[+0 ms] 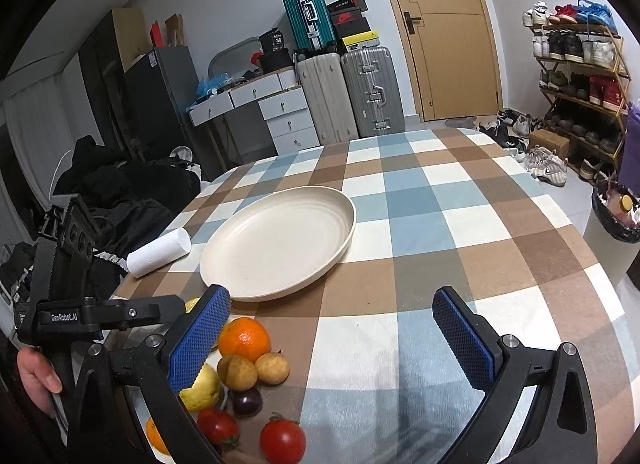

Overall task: Organize fruits
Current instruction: 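Lower the left tool onto the wrinkled yellow fruit and close it, then close the right tool on the green-yellow fruit while the left tool lifts the wrinkled fruit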

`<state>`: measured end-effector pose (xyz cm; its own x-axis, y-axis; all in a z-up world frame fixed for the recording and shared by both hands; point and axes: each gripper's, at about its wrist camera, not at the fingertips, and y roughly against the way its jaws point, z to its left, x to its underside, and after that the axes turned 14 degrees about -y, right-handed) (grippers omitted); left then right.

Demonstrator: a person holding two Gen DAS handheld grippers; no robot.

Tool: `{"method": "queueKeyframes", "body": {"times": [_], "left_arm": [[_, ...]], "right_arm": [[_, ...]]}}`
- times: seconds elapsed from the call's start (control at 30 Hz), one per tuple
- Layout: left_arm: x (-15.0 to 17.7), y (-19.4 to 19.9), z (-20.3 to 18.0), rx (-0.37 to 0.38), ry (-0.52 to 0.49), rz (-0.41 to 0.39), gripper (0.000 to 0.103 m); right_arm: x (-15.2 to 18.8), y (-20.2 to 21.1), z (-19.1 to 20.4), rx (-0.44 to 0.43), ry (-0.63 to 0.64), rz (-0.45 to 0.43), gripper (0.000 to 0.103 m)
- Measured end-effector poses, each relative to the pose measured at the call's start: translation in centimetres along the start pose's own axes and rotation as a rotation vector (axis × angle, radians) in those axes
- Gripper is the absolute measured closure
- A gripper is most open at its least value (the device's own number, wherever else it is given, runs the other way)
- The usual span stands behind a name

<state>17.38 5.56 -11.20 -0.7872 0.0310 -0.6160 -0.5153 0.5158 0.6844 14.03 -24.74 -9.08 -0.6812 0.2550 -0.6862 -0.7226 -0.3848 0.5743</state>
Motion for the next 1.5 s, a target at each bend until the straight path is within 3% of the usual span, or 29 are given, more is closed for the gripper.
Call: {"method": "queueKeyframes", "body": {"times": [0.3, 0.43, 0.8, 0.97, 1.17, 1.37, 1.5], "left_arm": [[-1.0, -2.9, 1.1, 0.079, 0.001, 0.057, 0.038], [-1.3, -3.8, 1.4, 0.093, 0.002, 0.077, 0.06], [-0.5, -2.6, 0.9, 0.093, 0.011, 0.048, 0.061], [-0.3, -0.8, 0.8, 0.087, 0.015, 0.009, 0.061], [0.1, 2.0, 1.2, 0.076, 0.022, -0.035, 0.061], [0.9, 4.9, 1.6, 0.064, 0.022, -0.076, 0.061], [1.7, 5.9, 1.7, 0.062, 0.021, -0.092, 0.061]], "right_arm": [[0.1, -1.0, 0.1, -0.032, 0.011, 0.012, 0.0], [0.5, -0.9, 0.6, -0.043, 0.031, 0.01, 0.0], [0.8, -0.1, 1.5, -0.056, 0.054, 0.007, 0.0], [1.2, 1.0, 2.7, -0.111, 0.098, 0.0, 0.0], [3.6, 2.2, 6.3, -0.164, 0.255, 0.012, 0.0], [7.1, 2.4, 10.2, -0.104, 0.472, -0.01, 0.002], [8.7, 1.8, 11.8, -0.058, 0.542, 0.022, 0.015]]}}
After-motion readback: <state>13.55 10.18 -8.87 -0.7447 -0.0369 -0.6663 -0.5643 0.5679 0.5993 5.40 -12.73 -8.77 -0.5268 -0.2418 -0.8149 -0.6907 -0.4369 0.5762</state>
